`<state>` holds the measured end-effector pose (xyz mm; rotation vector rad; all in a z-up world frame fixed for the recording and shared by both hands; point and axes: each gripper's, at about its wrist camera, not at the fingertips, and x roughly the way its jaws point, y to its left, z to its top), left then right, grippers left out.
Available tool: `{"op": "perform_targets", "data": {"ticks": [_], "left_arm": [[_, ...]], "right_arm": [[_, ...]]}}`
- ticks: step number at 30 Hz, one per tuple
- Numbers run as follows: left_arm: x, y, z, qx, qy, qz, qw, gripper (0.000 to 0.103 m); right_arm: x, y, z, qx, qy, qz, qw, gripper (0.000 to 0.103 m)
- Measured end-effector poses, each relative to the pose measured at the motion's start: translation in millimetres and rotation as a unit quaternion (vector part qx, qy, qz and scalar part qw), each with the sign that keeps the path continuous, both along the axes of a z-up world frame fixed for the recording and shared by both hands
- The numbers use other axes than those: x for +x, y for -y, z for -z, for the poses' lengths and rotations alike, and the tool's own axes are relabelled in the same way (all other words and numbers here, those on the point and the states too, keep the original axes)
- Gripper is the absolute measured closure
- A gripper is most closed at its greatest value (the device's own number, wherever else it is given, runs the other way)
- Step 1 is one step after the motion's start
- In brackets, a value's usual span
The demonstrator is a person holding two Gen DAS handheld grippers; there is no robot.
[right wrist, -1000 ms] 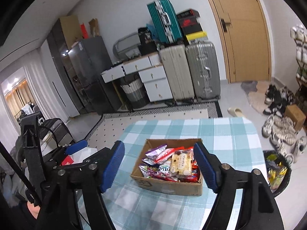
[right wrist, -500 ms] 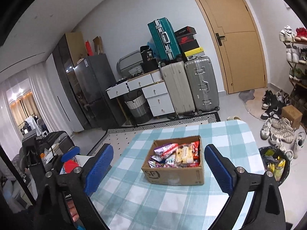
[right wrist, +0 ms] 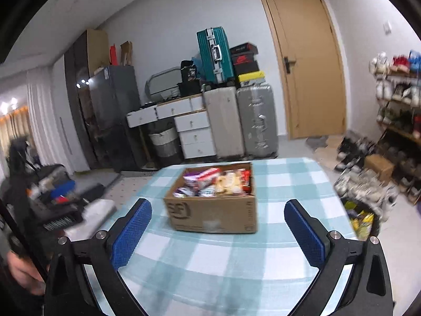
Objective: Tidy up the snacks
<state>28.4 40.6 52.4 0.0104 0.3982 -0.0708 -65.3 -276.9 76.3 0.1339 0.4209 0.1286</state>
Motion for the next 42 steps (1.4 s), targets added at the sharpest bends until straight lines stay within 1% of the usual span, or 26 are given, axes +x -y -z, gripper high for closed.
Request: {"op": "perform_targets", "data": {"ticks": [1,4,5,7,8,10,11,12,13,15,19,22,26,32,35,39,42], "left_arm": [[1,-1,5,-0.001,0.006,-0.001,1.0000,0.001],[3,1,23,0.003,0.024,-0.005,0.9997,0.001],[5,2,29,0.004,0.026,-0.005,0.9996,0.001],[7,-1,43,-0.008,0.032,-0.006,0.9994,0.001],[7,-1,50,-0.013,0.031,-0.007,0.9994,0.001],[15,-1,64,-0.017,0.006,0.000,0.9998,0.001],[19,1,71,-0.008,-0.007,0.003,0.9999,0.001],[21,2,75,-0.002,-0.009,0.004,0.9999,0.001],[22,4,78,0.004,-0.007,0.004,1.0000,0.001],[22,5,82,0.012,-0.004,0.002,0.9999,0.001],[23,6,86,0.011,-0.004,-0.001,0.9999,0.001],[22,5,86,0.010,0.001,-0.010,0.9999,0.001],[16,8,85,0.029,0.008,-0.025,0.9992,0.001],[14,18,86,0.045,0.015,-0.017,0.9987,0.001],[10,21,85,0.048,0.020,-0.016,0.9985,0.001],[6,22,85,0.050,0.021,-0.014,0.9984,0.001],[5,21,85,0.044,0.017,-0.012,0.9988,0.001]], "right_arm": [[1,-2,10,-0.011,0.006,0.001,1.000,0.001],[8,-8,32,-0.022,0.015,-0.015,1.000,0.001],[8,-8,38,-0.021,0.019,-0.017,0.999,0.001],[6,-9,52,-0.013,0.027,-0.019,0.999,0.000],[4,-9,62,-0.008,0.033,-0.016,0.999,0.000],[1,-9,76,-0.004,0.027,-0.014,1.000,0.001],[2,-10,77,-0.005,0.021,-0.020,1.000,0.001],[1,-12,77,-0.009,0.024,-0.026,0.999,0.001],[-3,-13,77,-0.023,0.042,-0.026,0.999,0.001],[-4,-13,76,-0.040,0.051,-0.025,0.998,0.001],[-6,-8,75,-0.022,0.059,-0.030,0.998,0.001],[-8,-8,77,-0.025,0.060,-0.029,0.997,0.001],[-11,-3,74,-0.023,0.063,-0.023,0.997,0.001],[-9,0,73,-0.004,0.054,-0.023,0.998,0.000],[-9,1,75,0.008,0.053,-0.036,0.998,0.000],[-11,-3,75,-0.002,0.064,-0.038,0.997,0.000],[-10,-1,75,0.003,0.061,-0.038,0.997,0.000]]}}
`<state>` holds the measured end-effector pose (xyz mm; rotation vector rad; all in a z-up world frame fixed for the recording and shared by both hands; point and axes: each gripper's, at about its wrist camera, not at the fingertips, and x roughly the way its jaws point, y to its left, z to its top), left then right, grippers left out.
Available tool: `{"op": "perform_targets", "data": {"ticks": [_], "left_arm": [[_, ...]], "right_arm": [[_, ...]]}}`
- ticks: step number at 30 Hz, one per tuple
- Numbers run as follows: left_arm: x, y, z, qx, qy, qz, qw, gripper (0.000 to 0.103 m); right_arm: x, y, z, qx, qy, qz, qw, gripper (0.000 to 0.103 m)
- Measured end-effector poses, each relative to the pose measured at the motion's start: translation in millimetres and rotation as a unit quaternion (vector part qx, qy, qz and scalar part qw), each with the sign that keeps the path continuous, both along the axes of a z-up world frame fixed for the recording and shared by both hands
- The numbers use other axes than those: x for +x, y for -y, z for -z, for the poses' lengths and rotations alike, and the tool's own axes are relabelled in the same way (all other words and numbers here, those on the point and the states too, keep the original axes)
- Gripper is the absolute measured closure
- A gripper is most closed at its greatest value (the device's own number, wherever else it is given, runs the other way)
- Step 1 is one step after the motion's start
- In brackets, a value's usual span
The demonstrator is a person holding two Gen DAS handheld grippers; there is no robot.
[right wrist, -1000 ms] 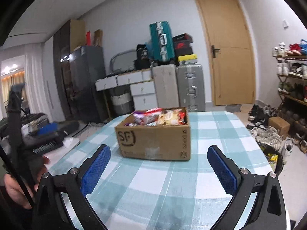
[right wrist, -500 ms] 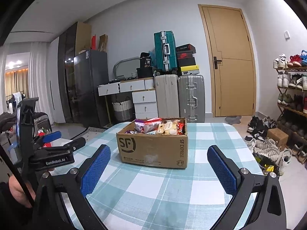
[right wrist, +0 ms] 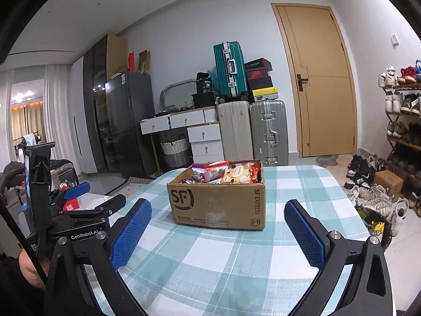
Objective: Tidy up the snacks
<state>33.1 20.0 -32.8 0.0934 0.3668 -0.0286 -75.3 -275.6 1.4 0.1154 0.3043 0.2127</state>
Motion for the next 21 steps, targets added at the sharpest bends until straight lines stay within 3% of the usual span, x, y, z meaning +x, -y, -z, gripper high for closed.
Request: {"op": "perform_targets", "data": {"ticks": [21], "left_arm": [[7.6,-7.7,3.2,-0.016,-0.022,-0.006,0.9996,0.001]], "right_arm": [[1.4,7.3,2.2,0.019,-0.013,0.006,1.000,0.000]]}}
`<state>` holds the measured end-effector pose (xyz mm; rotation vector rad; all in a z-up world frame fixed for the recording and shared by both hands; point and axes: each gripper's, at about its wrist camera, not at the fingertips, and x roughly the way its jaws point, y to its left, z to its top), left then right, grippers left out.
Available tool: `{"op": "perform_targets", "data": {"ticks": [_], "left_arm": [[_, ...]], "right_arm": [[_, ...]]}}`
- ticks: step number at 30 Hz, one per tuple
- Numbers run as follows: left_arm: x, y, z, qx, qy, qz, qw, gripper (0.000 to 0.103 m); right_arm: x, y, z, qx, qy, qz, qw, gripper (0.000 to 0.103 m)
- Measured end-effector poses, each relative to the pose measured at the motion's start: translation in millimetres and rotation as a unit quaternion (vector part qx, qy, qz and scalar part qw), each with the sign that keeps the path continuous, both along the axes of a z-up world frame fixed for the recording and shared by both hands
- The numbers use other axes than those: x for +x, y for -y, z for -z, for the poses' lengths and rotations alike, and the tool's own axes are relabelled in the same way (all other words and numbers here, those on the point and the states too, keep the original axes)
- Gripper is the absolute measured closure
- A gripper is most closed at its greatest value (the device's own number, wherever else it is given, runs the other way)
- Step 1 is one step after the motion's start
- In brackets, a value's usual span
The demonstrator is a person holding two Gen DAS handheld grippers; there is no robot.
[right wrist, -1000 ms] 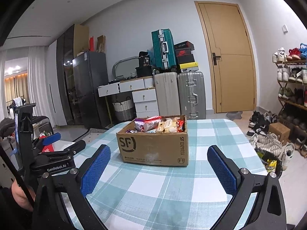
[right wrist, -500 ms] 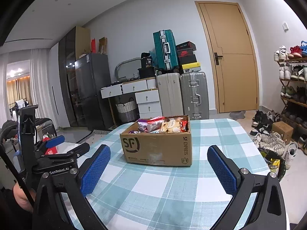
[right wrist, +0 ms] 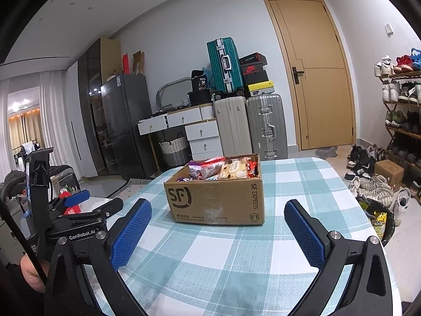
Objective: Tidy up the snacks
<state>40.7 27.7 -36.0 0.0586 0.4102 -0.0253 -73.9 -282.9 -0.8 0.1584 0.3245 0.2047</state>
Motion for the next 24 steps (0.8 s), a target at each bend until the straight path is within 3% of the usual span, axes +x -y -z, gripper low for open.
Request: {"op": "perform_targets", "data": {"ticks": [10,24], "left_arm": [[-1.2,-1.7,0.5,-0.004,0.002,0.002,1.0000,0.001],[3.5,-5.8,1.9,-0.009,-0.011,-0.025,0.9996,0.001]], "right_arm": [[1.0,7.8,0.0,0.028,-0.008,0.002,1.000,0.000],[1.3,8.4,-2.0,0.029,-0.008,0.001,1.000,0.000]]}}
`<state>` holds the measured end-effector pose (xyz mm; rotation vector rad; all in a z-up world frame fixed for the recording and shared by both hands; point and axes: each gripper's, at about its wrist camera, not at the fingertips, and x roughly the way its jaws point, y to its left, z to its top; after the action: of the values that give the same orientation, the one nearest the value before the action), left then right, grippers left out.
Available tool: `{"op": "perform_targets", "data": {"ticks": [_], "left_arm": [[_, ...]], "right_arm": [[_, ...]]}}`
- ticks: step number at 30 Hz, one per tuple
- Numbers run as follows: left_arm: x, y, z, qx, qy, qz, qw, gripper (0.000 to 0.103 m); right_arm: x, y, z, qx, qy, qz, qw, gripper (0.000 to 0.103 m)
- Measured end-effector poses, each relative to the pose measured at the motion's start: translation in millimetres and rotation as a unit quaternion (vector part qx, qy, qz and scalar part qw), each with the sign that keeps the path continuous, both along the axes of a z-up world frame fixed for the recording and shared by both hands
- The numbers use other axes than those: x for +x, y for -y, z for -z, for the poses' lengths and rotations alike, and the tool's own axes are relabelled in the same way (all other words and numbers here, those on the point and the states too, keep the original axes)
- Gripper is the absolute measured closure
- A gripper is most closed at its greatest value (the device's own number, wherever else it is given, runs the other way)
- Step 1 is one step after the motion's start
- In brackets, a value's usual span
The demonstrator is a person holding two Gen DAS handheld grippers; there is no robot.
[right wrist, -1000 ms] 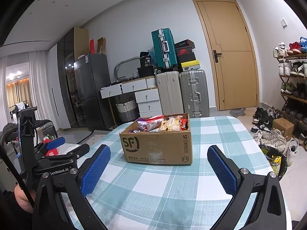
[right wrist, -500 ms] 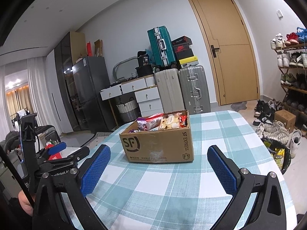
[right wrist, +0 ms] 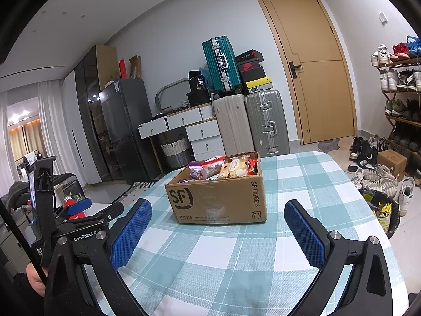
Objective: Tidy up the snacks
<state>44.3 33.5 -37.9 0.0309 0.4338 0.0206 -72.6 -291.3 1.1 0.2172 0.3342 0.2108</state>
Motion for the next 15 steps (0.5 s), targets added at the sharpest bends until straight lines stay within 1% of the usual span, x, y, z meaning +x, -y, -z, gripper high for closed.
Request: {"op": "perform_targets", "data": {"ticks": [15], "left_arm": [[-2.6,-1.1,-0.6,-0.002,0.002,0.004,1.0000,0.001]], "right_arm": [[0.2,0.2,-0.3,0.000,-0.002,0.000,1.000,0.000]]}}
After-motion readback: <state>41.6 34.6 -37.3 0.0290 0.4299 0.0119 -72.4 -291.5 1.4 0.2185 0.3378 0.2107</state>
